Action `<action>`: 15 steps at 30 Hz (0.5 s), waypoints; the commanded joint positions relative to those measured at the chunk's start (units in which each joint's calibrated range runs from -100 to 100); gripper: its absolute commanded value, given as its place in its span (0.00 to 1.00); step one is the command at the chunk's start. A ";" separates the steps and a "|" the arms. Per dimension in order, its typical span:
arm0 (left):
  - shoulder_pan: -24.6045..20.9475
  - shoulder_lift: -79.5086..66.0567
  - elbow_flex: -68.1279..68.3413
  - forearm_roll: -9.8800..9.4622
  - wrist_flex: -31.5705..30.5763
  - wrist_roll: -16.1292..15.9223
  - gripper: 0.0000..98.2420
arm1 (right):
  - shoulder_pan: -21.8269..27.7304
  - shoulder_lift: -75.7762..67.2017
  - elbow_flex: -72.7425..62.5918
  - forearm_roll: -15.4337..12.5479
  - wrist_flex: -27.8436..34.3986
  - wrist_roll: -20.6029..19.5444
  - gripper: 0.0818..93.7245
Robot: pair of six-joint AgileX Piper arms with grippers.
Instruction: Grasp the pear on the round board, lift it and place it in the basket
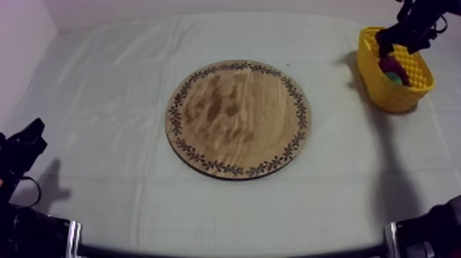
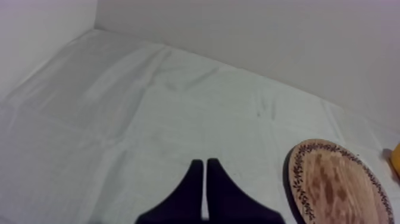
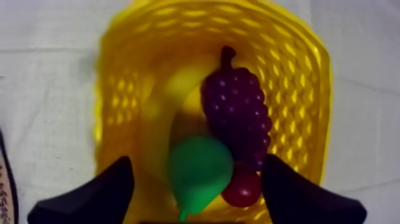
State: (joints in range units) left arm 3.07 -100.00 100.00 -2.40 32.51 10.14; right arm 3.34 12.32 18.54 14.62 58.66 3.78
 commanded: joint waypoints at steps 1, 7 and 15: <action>0.01 0.00 0.00 -0.02 -0.01 -0.01 0.00 | -0.48 -5.13 2.86 0.41 -2.42 -0.03 0.59; 0.01 0.00 0.00 -0.02 -0.01 -0.01 0.00 | -2.82 -24.11 14.62 1.54 -9.60 -0.74 0.53; 0.01 0.00 0.00 -0.02 -0.01 -0.01 0.00 | -5.40 -51.41 33.55 1.21 -17.91 -0.08 0.47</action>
State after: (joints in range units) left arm 3.07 -100.00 100.00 -2.40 32.51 10.14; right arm -1.96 -25.33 44.62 16.30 42.68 3.45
